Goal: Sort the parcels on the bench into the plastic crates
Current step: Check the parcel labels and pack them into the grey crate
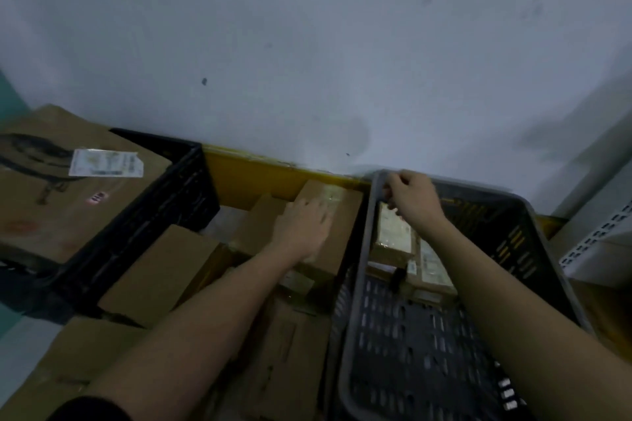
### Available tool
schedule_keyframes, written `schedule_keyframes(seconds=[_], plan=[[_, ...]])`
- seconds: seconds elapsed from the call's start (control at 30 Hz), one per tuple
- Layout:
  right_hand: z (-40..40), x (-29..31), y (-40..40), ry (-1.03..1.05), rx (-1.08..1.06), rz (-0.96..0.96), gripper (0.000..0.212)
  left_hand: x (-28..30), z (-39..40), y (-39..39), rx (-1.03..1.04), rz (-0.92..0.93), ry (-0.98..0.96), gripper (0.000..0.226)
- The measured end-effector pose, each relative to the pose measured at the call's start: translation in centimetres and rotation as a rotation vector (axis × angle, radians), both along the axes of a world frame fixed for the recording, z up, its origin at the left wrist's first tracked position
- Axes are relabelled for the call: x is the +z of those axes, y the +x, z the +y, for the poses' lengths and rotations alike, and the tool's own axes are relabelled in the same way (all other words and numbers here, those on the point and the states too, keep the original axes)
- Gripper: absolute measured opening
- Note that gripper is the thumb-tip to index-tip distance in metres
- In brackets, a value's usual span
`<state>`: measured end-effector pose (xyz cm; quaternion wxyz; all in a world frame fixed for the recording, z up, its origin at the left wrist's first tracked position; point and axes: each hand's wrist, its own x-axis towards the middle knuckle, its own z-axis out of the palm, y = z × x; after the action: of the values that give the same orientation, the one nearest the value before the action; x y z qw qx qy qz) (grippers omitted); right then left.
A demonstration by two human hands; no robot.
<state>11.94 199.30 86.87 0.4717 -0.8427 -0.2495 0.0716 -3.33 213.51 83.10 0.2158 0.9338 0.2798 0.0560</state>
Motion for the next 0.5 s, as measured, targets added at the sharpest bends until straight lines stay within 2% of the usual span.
schedule_keyframes(seconds=[0.17, 0.37, 0.5], plan=[[7.2, 0.6, -5.1, -0.037, 0.178, 0.055, 0.032, -0.1, 6.9, -4.7, 0.132, 0.095, 0.059, 0.051], [15.6, -1.9, -8.6, -0.282, 0.327, 0.069, 0.024, -1.7, 14.5, -9.4, 0.192, 0.186, 0.097, 0.048], [20.4, -4.4, -9.9, -0.361, 0.325, 0.159, 0.033, -3.4, 18.9, -9.7, 0.177, 0.195, 0.028, 0.052]])
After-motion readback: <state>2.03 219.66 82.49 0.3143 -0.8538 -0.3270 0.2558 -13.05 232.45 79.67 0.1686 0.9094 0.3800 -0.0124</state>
